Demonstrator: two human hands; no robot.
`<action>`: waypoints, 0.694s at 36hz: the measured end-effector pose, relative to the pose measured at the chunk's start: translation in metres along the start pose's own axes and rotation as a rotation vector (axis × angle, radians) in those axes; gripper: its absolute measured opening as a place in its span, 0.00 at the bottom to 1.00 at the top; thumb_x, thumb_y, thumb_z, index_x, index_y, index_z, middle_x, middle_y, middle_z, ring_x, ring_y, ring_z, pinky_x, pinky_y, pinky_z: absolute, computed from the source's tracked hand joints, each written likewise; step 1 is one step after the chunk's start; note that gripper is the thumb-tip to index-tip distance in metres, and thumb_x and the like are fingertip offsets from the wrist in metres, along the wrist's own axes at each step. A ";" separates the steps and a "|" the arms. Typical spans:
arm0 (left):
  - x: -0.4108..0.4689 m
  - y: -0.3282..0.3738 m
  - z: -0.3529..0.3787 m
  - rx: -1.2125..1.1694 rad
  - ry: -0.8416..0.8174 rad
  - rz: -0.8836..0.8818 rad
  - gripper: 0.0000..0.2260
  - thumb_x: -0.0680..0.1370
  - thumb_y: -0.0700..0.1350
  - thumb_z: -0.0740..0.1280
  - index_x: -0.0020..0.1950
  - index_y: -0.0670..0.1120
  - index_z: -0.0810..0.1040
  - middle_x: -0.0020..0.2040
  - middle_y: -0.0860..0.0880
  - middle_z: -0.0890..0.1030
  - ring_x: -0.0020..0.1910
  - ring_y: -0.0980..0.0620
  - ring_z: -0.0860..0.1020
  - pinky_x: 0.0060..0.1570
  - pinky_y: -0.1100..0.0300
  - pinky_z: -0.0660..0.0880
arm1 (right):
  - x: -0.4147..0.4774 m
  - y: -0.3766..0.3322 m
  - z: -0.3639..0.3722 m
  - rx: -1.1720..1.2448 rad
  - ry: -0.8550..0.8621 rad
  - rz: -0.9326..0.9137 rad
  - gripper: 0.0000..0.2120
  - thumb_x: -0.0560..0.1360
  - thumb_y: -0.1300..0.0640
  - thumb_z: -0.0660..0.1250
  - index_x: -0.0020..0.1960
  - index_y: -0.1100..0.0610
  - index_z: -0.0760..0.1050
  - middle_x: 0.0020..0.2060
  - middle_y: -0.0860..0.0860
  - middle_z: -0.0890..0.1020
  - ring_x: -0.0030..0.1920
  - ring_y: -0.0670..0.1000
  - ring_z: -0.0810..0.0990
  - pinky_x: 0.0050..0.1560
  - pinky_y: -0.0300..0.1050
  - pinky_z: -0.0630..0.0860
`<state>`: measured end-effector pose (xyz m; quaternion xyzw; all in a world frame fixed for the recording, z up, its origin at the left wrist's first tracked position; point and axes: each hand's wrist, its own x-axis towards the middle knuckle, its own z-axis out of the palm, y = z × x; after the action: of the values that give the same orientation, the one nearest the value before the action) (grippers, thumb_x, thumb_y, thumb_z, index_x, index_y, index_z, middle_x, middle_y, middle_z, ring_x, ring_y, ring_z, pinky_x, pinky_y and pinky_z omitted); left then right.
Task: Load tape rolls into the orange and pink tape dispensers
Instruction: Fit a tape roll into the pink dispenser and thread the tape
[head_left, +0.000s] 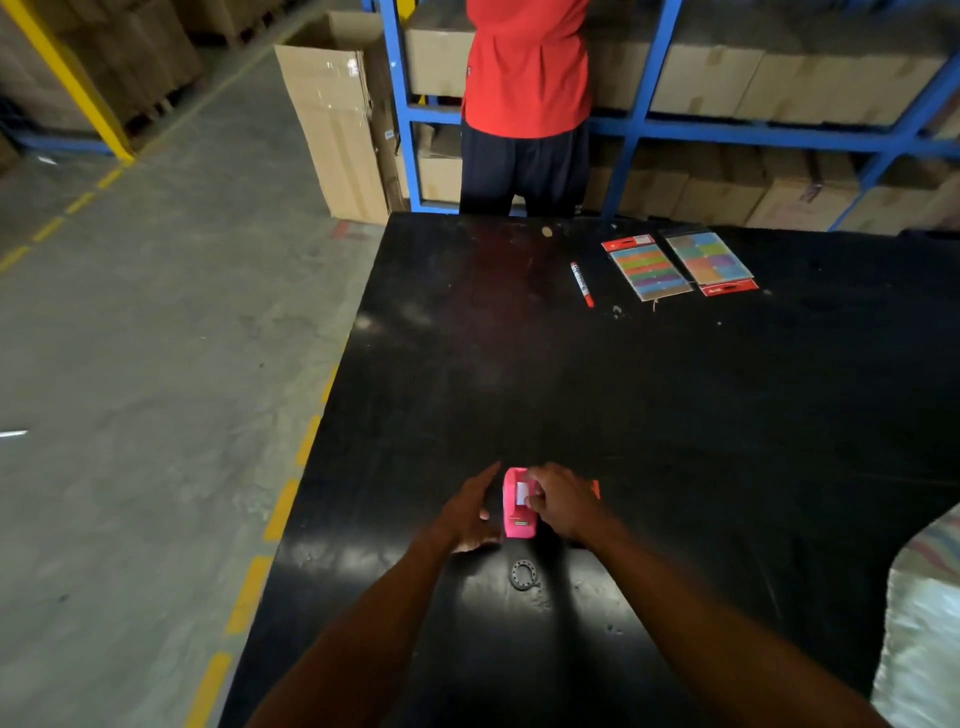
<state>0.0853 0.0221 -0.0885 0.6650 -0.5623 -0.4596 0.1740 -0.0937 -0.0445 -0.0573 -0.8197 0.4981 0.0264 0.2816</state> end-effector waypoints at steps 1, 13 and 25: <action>0.003 -0.004 0.001 0.002 -0.013 0.009 0.50 0.65 0.38 0.79 0.79 0.48 0.52 0.75 0.47 0.62 0.63 0.49 0.73 0.52 0.62 0.74 | 0.004 -0.002 0.002 -0.011 -0.025 0.011 0.17 0.76 0.55 0.67 0.63 0.57 0.75 0.59 0.58 0.78 0.60 0.59 0.77 0.59 0.50 0.72; 0.019 -0.020 0.010 -0.104 0.043 0.135 0.45 0.63 0.48 0.81 0.75 0.48 0.63 0.67 0.54 0.69 0.64 0.62 0.66 0.63 0.71 0.64 | 0.029 -0.008 0.018 -0.054 -0.138 0.127 0.17 0.76 0.54 0.67 0.62 0.59 0.75 0.59 0.58 0.76 0.58 0.60 0.78 0.59 0.52 0.75; 0.023 -0.030 0.018 -0.134 0.099 0.156 0.45 0.60 0.47 0.82 0.73 0.53 0.66 0.67 0.50 0.70 0.64 0.54 0.71 0.53 0.80 0.68 | 0.038 -0.001 -0.002 -0.032 -0.281 0.007 0.23 0.77 0.55 0.67 0.71 0.58 0.70 0.66 0.59 0.75 0.66 0.58 0.72 0.66 0.47 0.65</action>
<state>0.0870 0.0159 -0.1295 0.6280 -0.5713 -0.4477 0.2808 -0.0740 -0.0751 -0.0676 -0.8105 0.4564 0.1497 0.3353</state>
